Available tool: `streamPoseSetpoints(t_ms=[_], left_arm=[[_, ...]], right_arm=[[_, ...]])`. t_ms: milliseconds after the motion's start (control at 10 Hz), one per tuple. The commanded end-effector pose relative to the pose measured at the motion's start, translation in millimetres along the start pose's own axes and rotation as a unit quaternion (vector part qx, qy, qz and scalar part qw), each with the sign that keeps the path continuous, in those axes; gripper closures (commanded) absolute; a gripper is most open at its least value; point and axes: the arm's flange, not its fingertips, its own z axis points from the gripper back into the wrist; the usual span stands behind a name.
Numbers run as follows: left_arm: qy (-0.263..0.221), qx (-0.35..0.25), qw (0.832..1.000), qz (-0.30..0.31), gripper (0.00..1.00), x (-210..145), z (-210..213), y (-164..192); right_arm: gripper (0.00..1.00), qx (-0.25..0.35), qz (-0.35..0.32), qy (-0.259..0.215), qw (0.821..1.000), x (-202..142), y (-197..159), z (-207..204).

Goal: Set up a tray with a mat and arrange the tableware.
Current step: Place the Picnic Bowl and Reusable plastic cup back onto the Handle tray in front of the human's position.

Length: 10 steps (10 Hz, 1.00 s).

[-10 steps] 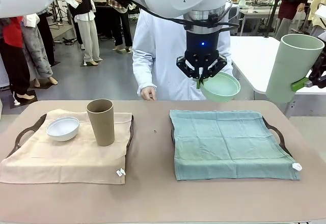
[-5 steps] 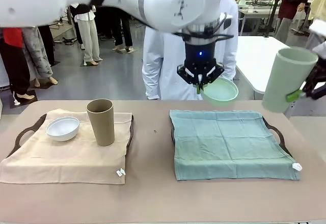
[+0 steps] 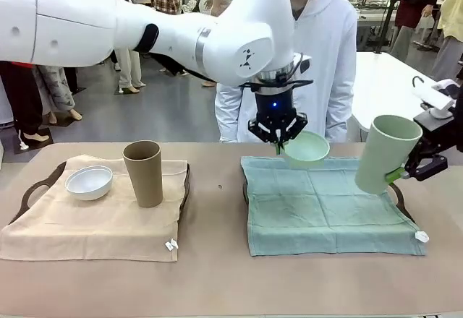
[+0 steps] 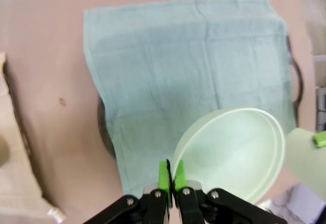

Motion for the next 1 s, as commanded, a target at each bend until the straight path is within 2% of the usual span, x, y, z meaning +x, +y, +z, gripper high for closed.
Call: streamPoseSetpoints(t_ms=[0,200,300,400,600,900], left_arm=[[0.033,0.0,0.999,0.009,0.96,-2,-17,14],[0.038,0.009,0.999,0.023,0.96,3,-29,21],[0.031,-0.014,0.999,0.007,0.96,-2,-24,17],[0.031,0.013,0.999,0.019,0.96,5,-34,16],[0.031,0.013,0.999,0.019,0.96,5,-34,16],[0.031,0.012,0.999,0.018,0.96,13,-55,10]], right_arm=[[0.19,-0.008,-0.004,-0.002,1.0,-15,-2,-13],[0.19,-0.013,-0.013,-0.006,1.0,-24,-5,-20],[0.19,-0.022,-0.065,0.042,0.997,-18,-2,-16],[0.19,0.004,-0.018,0.001,1.0,-25,-3,-14],[0.19,-0.004,-0.033,0.014,0.999,-28,-4,-13],[0.19,-0.022,-0.008,-0.012,1.0,-47,-42,-22]])
